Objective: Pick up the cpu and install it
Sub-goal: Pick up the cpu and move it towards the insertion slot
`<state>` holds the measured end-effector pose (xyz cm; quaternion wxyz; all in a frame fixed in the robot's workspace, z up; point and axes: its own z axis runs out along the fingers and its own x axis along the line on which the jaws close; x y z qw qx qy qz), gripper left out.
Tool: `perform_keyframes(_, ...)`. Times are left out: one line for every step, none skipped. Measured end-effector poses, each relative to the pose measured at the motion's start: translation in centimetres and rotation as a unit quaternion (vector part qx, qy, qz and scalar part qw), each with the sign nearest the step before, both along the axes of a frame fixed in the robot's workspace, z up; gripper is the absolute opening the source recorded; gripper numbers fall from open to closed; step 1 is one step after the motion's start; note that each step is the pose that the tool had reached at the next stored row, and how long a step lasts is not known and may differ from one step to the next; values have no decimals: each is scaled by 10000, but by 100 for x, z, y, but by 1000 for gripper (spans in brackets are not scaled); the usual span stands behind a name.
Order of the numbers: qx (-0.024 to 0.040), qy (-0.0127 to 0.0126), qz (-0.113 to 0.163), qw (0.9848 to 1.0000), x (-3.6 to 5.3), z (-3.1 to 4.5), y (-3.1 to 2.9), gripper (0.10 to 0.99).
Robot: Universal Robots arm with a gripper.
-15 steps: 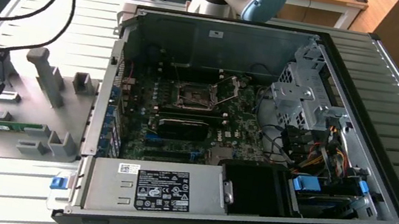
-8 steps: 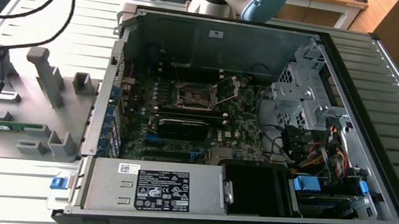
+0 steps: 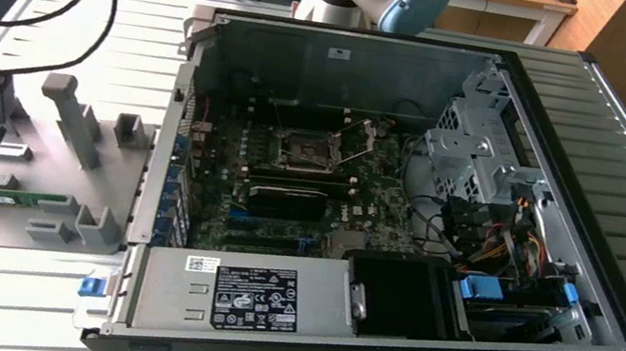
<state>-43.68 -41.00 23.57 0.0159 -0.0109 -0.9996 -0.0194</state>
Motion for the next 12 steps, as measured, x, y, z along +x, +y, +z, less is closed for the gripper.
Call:
perform_keyframes(0, 0, 0, 10000, 0, 3, 0, 537)
perform_keyframes(0, 0, 0, 10000, 0, 6, 0, 537)
perform_keyframes(0, 0, 0, 10000, 0, 9, 0, 537)
perform_keyframes(0, 0, 0, 10000, 0, 12, 0, 537)
perform_keyframes(0, 1, 0, 10000, 0, 15, 0, 537)
perform_keyframes(0, 1, 0, 10000, 0, 18, 0, 537)
perform_keyframes(0, 0, 0, 10000, 0, 21, 0, 537)
perform_keyframes(1, 0, 0, 10000, 0, 23, 0, 537)
perform_keyframes(0, 0, 0, 10000, 0, 25, 0, 537)
perform_keyframes(0, 0, 0, 10000, 0, 28, 0, 537)
perform_keyframes(0, 0, 0, 10000, 0, 31, 0, 537)
perform_keyframes(0, 0, 0, 10000, 0, 33, 0, 537)
